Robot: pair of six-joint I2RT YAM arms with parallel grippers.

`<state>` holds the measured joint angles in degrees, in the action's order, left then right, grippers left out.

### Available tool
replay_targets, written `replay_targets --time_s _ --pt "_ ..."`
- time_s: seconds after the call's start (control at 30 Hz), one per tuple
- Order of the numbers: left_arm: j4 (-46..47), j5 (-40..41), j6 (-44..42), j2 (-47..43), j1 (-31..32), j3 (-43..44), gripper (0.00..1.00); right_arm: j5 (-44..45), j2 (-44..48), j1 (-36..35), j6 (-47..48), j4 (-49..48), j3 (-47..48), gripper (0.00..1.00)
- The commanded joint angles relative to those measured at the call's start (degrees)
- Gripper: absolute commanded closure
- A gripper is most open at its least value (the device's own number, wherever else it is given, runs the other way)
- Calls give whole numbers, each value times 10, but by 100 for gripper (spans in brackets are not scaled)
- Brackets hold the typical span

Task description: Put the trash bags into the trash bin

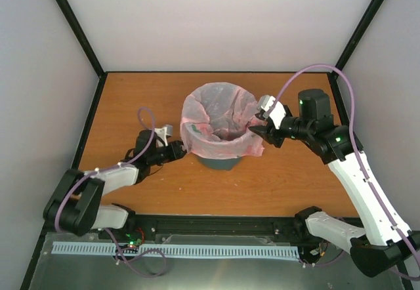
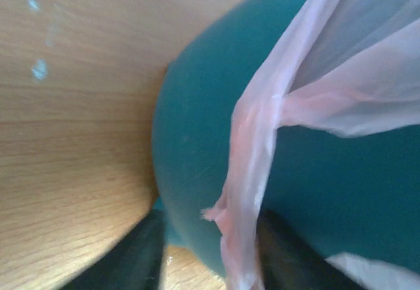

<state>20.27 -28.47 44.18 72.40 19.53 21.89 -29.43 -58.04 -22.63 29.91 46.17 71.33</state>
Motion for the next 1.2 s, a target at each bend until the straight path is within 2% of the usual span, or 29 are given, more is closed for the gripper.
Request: replay_targets --time_s 0.0,0.03,0.07,0.2,0.3,0.33,0.43,0.5,0.57,0.67,0.77,0.9,1.07,1.17 --pt "110 -50 -3 87 34 11 80 -23 -22 -4 -35 9 40 55" --pt "118 -50 2 108 40 9 93 -22 -29 -4 -39 10 48 55" --pt "120 -43 4 121 45 8 98 -20 -36 -4 -41 14 59 55" --pt "101 -31 -2 152 52 -2 99 -7 -74 -6 -38 44 115 56" --pt "83 -28 -13 131 52 -5 98 4 -110 -9 -30 70 160 56" --pt "84 -27 -17 110 52 -8 93 9 -128 -14 -25 80 175 56" --pt "71 -14 -29 32 52 -16 61 33 -178 -34 -7 121 226 57" --pt "29 18 -37 -28 52 -17 50 61 -215 -48 9 146 259 59" --pt "-23 54 -45 -86 51 -18 44 82 -251 -59 19 166 288 61" --pt "-110 112 -57 -159 51 -17 38 105 -303 -70 28 185 316 66" --pt "-151 161 -71 -208 51 -22 36 115 -345 -79 35 191 331 72" --pt "-150 199 -77 -250 50 -51 35 121 -367 -90 43 200 322 76" --pt "-113 233 -94 -258 50 -92 35 163 -389 -127 71 272 319 77" --pt "-108 223 -101 -256 50 -94 35 185 -387 -150 81 290 293 79"
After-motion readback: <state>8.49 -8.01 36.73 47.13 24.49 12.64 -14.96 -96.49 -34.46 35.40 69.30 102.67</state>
